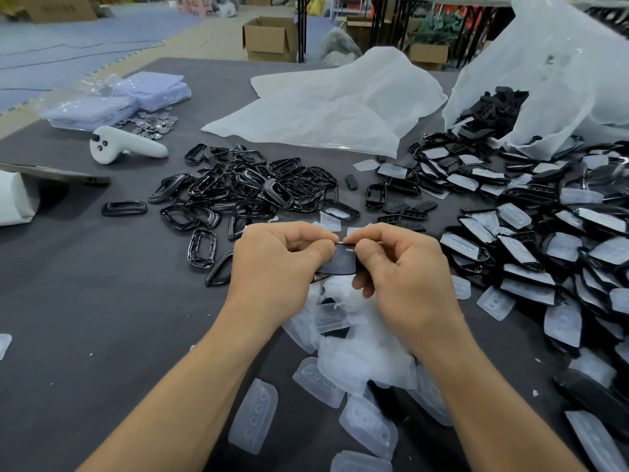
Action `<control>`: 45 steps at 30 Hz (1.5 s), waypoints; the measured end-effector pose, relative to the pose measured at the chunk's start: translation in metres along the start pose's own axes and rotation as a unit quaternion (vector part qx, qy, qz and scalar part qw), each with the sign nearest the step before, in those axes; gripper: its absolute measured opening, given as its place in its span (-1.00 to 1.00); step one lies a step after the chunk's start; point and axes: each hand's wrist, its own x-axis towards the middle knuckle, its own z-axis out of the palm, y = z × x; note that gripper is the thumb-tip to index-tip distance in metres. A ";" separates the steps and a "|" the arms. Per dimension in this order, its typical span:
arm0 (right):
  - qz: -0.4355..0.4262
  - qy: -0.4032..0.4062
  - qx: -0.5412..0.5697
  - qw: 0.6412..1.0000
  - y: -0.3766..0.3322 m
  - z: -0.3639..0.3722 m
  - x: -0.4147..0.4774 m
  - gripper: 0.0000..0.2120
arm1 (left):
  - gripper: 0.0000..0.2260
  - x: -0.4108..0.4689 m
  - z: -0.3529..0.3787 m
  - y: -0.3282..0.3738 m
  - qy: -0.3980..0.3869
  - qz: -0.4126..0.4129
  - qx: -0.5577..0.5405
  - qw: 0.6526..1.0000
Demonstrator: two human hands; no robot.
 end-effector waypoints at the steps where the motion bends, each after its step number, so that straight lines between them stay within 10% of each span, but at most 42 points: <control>1: 0.016 -0.016 0.031 0.999 -0.001 0.000 0.000 -0.84 | -0.88 0.000 0.000 -0.001 -0.001 -0.004 -0.005 1.000; 13: 0.068 -0.032 0.096 0.992 -0.003 -0.003 0.001 -0.78 | -0.85 0.004 -0.018 0.006 -0.165 -0.091 -0.005 0.982; 45: 0.072 -0.040 0.047 0.995 0.000 -0.003 0.002 -0.76 | -0.86 0.000 0.000 -0.001 -0.079 -0.020 0.033 0.996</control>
